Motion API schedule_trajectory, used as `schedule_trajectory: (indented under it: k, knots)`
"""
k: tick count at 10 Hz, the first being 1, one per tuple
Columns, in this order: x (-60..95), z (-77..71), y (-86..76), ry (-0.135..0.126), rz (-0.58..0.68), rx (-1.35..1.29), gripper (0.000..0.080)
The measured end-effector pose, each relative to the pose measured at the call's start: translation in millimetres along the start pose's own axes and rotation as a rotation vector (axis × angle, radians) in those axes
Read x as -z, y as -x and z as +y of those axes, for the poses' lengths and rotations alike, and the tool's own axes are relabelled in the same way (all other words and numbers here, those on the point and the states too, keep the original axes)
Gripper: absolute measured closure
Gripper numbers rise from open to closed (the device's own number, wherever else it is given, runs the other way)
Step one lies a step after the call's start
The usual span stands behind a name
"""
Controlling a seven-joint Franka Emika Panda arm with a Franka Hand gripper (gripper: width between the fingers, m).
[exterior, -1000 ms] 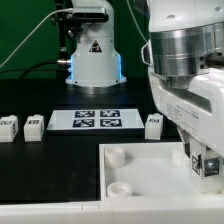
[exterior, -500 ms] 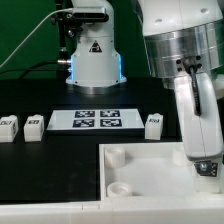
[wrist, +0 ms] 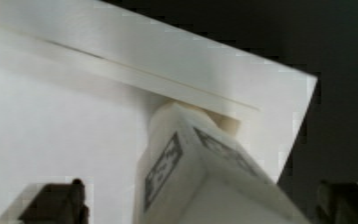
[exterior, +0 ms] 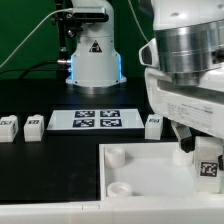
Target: Assemble one leg
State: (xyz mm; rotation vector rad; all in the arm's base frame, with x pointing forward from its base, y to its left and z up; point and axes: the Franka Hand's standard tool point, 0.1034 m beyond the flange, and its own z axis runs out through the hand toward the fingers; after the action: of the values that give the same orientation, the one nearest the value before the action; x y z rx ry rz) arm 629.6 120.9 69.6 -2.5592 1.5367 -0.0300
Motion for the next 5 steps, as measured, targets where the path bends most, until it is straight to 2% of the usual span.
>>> schedule_trajectory:
  k: [4,5]
  knots:
    - [-1.6,1.5,-1.5,0.004,0.002,0.359,0.015]
    - [-2.5,-2.4,-4.2,0.027,0.023,0.624,0.015]
